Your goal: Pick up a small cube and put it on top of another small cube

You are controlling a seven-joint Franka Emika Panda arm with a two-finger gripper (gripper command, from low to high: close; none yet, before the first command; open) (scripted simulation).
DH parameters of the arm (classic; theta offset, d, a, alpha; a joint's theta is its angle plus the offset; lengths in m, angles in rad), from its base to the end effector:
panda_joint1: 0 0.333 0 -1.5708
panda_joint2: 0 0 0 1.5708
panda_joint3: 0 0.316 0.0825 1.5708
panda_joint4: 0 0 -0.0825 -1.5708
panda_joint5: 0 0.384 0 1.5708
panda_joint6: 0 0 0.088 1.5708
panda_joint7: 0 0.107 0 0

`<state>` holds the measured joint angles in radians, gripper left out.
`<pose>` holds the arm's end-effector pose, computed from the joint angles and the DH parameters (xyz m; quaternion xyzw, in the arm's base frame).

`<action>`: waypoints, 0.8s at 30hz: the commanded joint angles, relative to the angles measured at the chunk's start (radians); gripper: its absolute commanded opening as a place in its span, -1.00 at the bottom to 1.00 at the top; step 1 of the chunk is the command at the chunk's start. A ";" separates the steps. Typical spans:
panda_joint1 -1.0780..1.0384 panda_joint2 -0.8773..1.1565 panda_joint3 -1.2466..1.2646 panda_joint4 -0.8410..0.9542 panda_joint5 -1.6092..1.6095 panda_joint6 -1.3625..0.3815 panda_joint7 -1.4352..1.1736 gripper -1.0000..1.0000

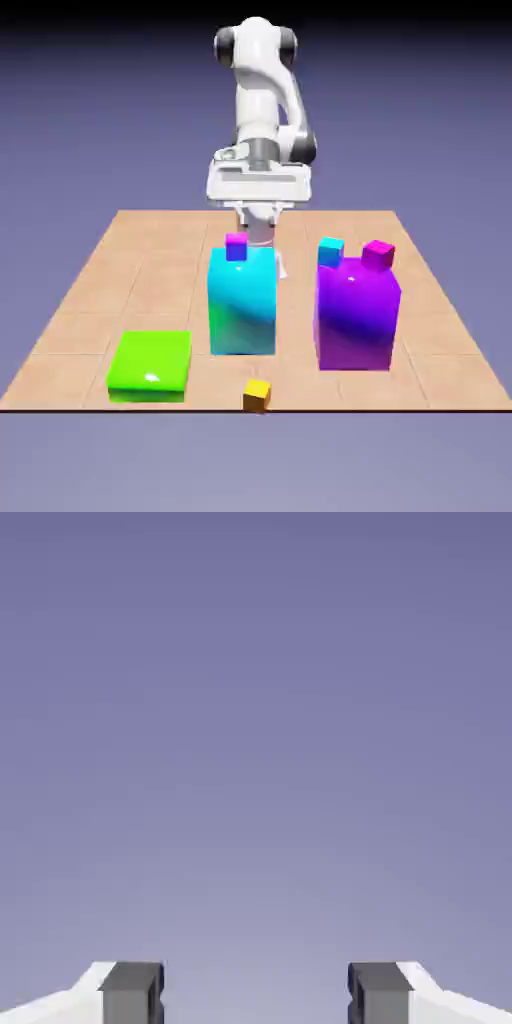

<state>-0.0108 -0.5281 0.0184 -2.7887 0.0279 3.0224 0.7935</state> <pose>0.3983 0.0010 0.4501 -0.8530 0.3662 -0.3416 0.1467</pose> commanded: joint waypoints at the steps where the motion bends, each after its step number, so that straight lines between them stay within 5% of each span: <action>1: -0.019 0.035 0.015 0.018 0.023 -0.012 0.044 0.00; 24: -0.454 0.834 0.366 0.424 0.556 -0.290 1.044 0.00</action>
<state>-0.4645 0.3054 0.3842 -2.3643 0.5839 2.7327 1.8372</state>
